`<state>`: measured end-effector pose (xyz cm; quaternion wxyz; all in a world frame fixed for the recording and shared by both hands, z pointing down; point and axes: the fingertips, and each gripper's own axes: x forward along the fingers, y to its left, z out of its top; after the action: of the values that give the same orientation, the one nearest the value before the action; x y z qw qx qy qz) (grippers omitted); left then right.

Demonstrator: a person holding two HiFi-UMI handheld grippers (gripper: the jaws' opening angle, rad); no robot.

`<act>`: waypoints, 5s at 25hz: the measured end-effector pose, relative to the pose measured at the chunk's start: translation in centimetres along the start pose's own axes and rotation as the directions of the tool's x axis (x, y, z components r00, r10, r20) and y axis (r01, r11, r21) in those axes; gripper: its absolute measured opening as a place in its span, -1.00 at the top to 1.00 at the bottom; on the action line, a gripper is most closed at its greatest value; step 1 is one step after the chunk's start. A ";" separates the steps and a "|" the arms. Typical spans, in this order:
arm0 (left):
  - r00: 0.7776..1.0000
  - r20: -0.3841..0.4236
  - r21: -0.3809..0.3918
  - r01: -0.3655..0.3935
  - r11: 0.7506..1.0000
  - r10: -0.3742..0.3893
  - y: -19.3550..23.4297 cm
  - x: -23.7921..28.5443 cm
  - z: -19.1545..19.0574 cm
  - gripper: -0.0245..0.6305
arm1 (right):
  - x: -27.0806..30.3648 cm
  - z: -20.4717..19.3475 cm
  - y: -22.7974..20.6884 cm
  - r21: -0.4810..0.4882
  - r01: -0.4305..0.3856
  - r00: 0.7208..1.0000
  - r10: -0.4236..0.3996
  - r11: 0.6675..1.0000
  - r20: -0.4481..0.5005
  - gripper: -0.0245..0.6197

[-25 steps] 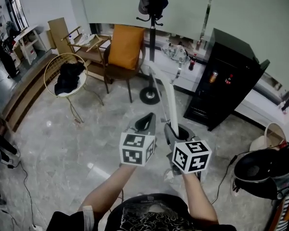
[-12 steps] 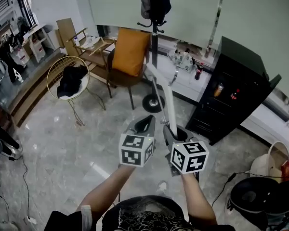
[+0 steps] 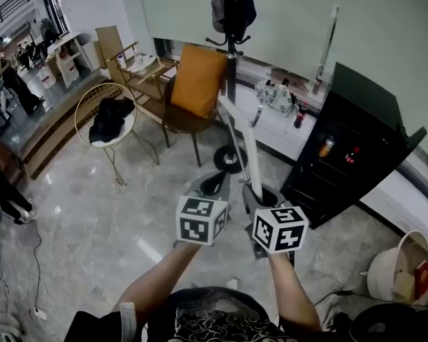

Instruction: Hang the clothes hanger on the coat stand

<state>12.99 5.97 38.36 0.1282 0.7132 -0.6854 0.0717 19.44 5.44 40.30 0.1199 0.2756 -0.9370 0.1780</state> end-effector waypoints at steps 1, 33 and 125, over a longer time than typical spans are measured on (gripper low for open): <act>1.000 -0.002 -0.005 -0.003 1.000 0.003 0.0 0.3 0.1 0.91 | 0.1 0.1 -0.4 0.000 -0.003 1.000 0.003 1.000 -0.002 0.71; 0.999 0.026 -0.068 0.047 0.997 -0.045 12.8 16.5 5.5 0.91 | 17.5 6.5 -7.7 -0.028 0.101 0.993 -0.103 0.994 -0.057 0.71; 0.935 -0.077 -0.014 0.346 0.938 -0.346 28.7 42.8 9.8 0.91 | 44.5 12.4 -21.6 -0.097 0.538 0.823 -0.547 0.837 -0.156 0.71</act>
<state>-14.13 -38.67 43.34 0.1655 0.8191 -0.5440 0.0758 -6.51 -37.60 49.22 0.2550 0.5105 -0.8096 0.1375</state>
